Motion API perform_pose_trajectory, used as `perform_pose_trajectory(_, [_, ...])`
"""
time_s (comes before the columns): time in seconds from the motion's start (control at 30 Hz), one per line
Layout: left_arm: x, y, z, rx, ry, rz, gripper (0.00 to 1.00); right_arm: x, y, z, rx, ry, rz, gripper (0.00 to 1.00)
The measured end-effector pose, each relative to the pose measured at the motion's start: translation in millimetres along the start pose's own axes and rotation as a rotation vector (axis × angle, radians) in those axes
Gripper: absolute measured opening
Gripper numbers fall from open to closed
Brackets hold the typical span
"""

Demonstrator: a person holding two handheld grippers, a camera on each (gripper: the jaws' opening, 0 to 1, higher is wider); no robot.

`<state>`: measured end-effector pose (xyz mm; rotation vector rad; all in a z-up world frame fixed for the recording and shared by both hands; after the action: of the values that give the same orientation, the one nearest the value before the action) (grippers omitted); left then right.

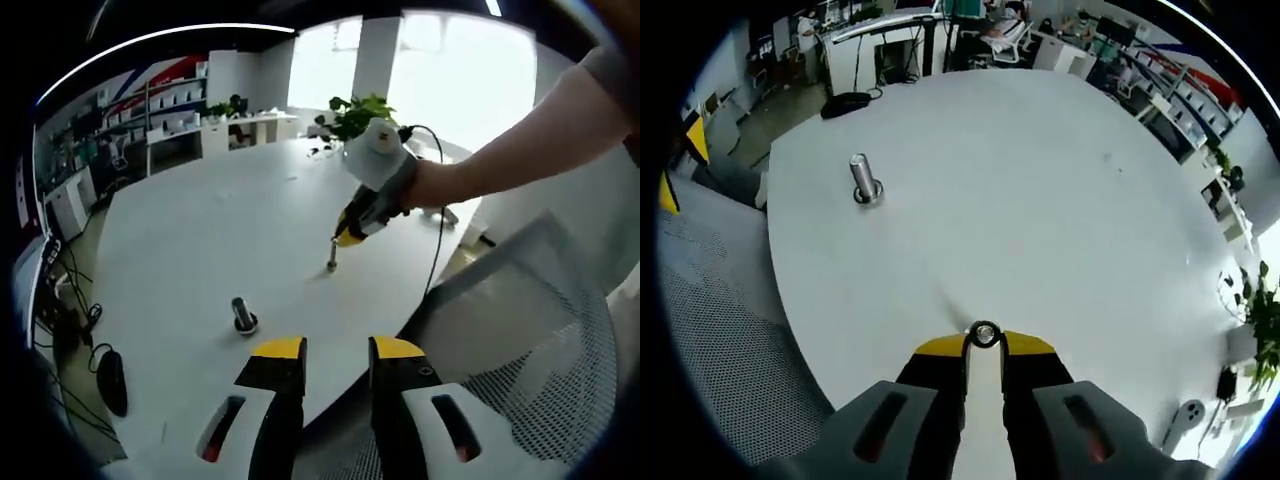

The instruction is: Place the washer onto the threaded stud by aligning its center hole with the stud, sliding it down to the base, and recovering from edge contact or off-axis alignment until the washer reaches the visible bottom stop.

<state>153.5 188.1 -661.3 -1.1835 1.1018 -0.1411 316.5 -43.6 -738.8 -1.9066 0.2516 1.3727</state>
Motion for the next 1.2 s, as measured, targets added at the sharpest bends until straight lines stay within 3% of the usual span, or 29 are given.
perform_pose_trajectory(0.53, [0, 0.0, 0.1, -0.009, 0.008, 0.000, 0.23, 6, 1.4, -1, 0.001, -0.013, 0.046, 0.14])
perform_pose_trajectory(0.57, [0, 0.0, 0.1, -0.010, 0.008, 0.000, 0.23, 7, 2.8, -2, 0.001, -0.014, 0.054, 0.04])
perform_pose_trajectory(0.6, [0, 0.1, 0.1, -0.012, 0.008, 0.000, 0.23, 6, 3.2, -2, -0.047, -0.041, 0.068, 0.03])
perform_pose_trajectory(0.8, [0, 0.3, 0.9, -0.016, 0.004, -0.002, 0.23, 10, 9.2, 0, 0.024, -0.035, 0.083, 0.04])
perform_pose_trajectory(1.2, [1, 0.7, 0.8, -0.014, 0.002, 0.006, 0.23, 10, 14.8, -4, 0.046, -0.029, 0.087, 0.07])
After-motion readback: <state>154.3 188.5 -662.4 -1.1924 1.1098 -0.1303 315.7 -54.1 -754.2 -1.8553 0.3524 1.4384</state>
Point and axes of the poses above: the point that each gripper's makers call its tool centre point, and the gripper's own axes: x roughly forward along the fingers, z roughly to its left, y roughly out of its underside, the point moved 8 cm from there along -x, roughly backward along the fingers, and after that the axes turned 6 degrees about x, right-handed, at the moved point
